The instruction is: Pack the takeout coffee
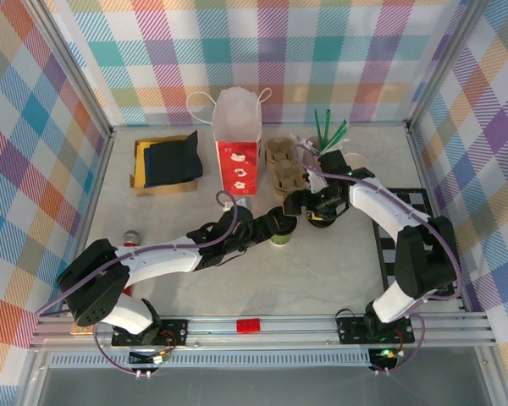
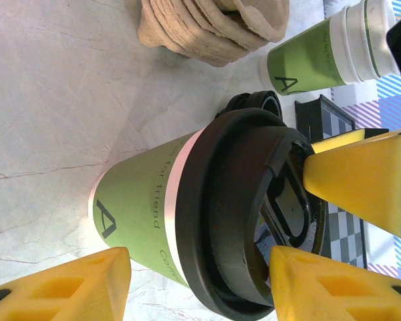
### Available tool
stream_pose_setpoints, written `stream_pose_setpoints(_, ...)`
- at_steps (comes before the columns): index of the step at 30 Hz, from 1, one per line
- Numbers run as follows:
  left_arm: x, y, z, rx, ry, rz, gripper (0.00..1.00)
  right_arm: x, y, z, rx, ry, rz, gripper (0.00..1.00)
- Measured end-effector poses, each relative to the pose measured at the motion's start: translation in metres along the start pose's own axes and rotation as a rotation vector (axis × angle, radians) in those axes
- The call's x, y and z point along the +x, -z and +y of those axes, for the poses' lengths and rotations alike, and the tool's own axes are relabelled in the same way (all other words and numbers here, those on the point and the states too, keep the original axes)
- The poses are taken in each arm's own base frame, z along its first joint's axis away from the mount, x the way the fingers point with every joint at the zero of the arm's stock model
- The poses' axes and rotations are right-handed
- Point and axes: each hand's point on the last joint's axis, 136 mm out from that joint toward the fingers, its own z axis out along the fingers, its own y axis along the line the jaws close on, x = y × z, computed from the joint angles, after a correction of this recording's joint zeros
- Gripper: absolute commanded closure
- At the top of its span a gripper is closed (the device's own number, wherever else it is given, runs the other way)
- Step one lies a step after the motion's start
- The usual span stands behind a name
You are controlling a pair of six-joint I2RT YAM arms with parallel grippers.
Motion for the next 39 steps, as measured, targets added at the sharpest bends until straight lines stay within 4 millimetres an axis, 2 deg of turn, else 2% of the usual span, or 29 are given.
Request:
stream_pose_setpoints(18,-0.0058,-0.0014,0.0014,0.008,0.017,-0.016,0.45,-0.0039,-0.0085,0.0018,-0.045,-0.035,-0.037,0.15)
stream_pose_setpoints(24,-0.0023,-0.0017,0.0032,0.015,0.026,-0.006,0.46,0.0041,-0.0076,-0.0003,-0.048,-0.052,-0.046,0.16)
stream_pose_setpoints(39,-0.0017,0.0011,0.0057,0.029,0.036,-0.015,0.47,0.0056,-0.0105,-0.0028,-0.057,-0.075,-0.072,0.16)
